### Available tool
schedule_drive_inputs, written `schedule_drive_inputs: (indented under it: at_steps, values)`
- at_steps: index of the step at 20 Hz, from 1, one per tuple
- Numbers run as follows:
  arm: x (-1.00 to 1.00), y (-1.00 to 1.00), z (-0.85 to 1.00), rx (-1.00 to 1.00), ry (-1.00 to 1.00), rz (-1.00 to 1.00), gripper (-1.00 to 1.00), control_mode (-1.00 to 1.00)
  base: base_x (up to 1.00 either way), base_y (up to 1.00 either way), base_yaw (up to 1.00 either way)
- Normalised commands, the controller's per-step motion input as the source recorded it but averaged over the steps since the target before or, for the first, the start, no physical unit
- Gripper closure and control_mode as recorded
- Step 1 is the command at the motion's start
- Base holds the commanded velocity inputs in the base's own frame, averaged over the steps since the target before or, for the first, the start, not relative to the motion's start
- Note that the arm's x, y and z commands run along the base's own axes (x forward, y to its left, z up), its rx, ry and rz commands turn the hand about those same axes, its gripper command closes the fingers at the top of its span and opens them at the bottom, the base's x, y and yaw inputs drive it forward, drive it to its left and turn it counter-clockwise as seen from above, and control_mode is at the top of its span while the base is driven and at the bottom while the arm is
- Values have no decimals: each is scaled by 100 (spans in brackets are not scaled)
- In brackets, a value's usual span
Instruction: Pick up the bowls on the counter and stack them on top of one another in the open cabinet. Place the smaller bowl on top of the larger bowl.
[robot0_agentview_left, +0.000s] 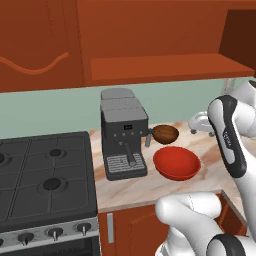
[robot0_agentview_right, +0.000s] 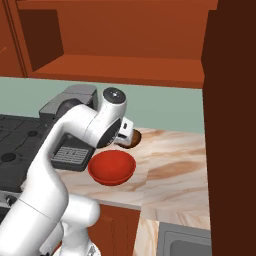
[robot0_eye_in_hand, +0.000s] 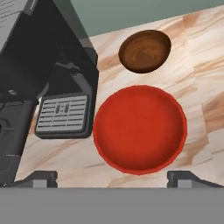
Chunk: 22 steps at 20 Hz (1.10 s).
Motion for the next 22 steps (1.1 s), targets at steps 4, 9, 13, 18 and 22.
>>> schedule_drive_inputs:
  at_steps: [4,9,13,18,22]
  values:
    - [20,0,-22,3,-3,-8,-100,-100,0,0,0]
    - [33,0,-22,2,-2,-8,-100,-100,0,0,0]
    - [48,-2,-20,1,-2,-7,-100,-100,0,0,0]
    - [48,-12,-14,3,-2,-6,-100,-100,0,0,0]
    - [38,-19,-15,4,0,-4,-100,-100,0,0,0]
